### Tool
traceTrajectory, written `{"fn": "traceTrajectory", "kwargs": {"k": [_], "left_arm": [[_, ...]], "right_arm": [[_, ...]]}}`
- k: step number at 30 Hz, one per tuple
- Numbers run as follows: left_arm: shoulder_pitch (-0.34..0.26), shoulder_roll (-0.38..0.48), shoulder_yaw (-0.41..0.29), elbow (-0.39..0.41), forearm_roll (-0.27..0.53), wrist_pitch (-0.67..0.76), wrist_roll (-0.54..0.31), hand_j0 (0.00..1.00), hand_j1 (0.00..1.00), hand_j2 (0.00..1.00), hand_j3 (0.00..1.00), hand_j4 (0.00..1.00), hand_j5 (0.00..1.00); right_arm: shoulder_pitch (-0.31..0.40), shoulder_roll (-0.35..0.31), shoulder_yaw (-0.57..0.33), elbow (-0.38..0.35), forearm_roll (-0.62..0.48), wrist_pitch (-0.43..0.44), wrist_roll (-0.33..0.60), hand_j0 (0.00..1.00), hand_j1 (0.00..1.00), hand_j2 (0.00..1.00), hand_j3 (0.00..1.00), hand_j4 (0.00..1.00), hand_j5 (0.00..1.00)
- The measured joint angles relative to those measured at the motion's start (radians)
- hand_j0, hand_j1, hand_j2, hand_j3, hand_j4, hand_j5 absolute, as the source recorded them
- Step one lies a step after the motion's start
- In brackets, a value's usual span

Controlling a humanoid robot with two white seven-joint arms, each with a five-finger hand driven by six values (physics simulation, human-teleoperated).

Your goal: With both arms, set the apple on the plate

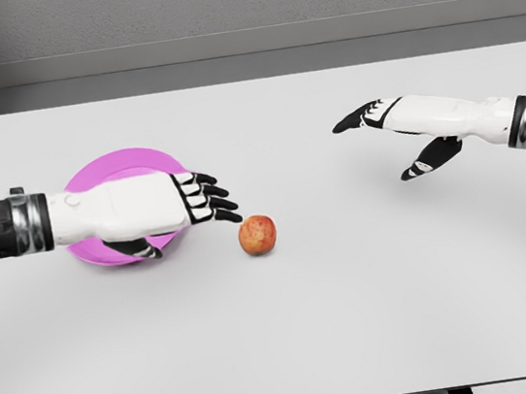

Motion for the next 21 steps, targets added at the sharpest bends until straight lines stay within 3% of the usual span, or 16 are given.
{"fn": "traceTrajectory", "kwargs": {"k": [1, 4, 5, 8, 11, 21], "left_arm": [[-0.005, -0.016, 0.0, 0.002, -0.005, 0.0, -0.003, 1.0, 1.0, 1.0, 1.0, 1.0, 1.0], [-0.172, -0.106, -0.035, 0.041, -0.02, 0.002, -0.009, 1.0, 1.0, 1.0, 1.0, 1.0, 1.0], [-0.195, -0.158, -0.069, 0.072, -0.06, 0.002, -0.01, 1.0, 1.0, 1.0, 1.0, 1.0, 1.0], [-0.192, -0.279, -0.128, 0.167, -0.164, 0.0, -0.011, 1.0, 1.0, 1.0, 1.0, 1.0, 1.0], [-0.192, -0.319, -0.158, 0.205, -0.203, 0.0, -0.012, 1.0, 1.0, 1.0, 1.0, 1.0, 1.0], [-0.183, -0.268, -0.197, 0.235, -0.225, 0.0, -0.012, 1.0, 1.0, 1.0, 1.0, 1.0, 1.0]], "right_arm": [[0.0, 0.0, 0.0, 0.0, 0.0, 0.0, 0.0, 1.0, 1.0, 1.0, 1.0, 1.0, 1.0], [0.0, 0.0, 0.0, 0.0, 0.0, 0.0, 0.0, 1.0, 1.0, 1.0, 1.0, 1.0, 1.0], [-0.002, 0.0, 0.0, 0.001, 0.001, 0.0, 0.0, 1.0, 1.0, 1.0, 1.0, 1.0, 1.0], [0.0, 0.0, 0.0, 0.004, 0.001, 0.0, 0.0, 1.0, 1.0, 1.0, 1.0, 1.0, 1.0], [0.0, 0.001, 0.001, 0.008, 0.001, 0.0, 0.0, 1.0, 1.0, 1.0, 1.0, 1.0, 1.0], [0.012, 0.003, 0.002, 0.011, 0.006, 0.0, 0.0, 1.0, 1.0, 1.0, 1.0, 1.0, 1.0]]}}
